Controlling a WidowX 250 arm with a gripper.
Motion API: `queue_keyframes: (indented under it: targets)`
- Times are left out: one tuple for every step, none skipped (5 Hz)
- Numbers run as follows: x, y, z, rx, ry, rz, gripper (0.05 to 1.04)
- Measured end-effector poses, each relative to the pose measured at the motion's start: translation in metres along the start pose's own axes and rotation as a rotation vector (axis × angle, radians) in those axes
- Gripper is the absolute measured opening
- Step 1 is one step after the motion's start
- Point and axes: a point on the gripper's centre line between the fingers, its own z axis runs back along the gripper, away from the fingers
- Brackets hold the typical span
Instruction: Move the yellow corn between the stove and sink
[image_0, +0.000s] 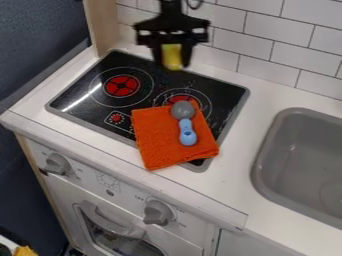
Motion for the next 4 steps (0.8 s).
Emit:
queue_keyframes:
  targets:
    - [-0.019, -0.034, -0.002, -0.022, 0.005, -0.099, 0.567]
    - [-0.049, -0.073, -0.004, -0.040, 0.016, -0.234, 0.567]
    - [-0.067, -0.095, -0.004, -0.046, 0.014, -0.330, 0.567]
    - [-0.082, -0.102, -0.015, -0.037, 0.047, -0.377, 0.567]
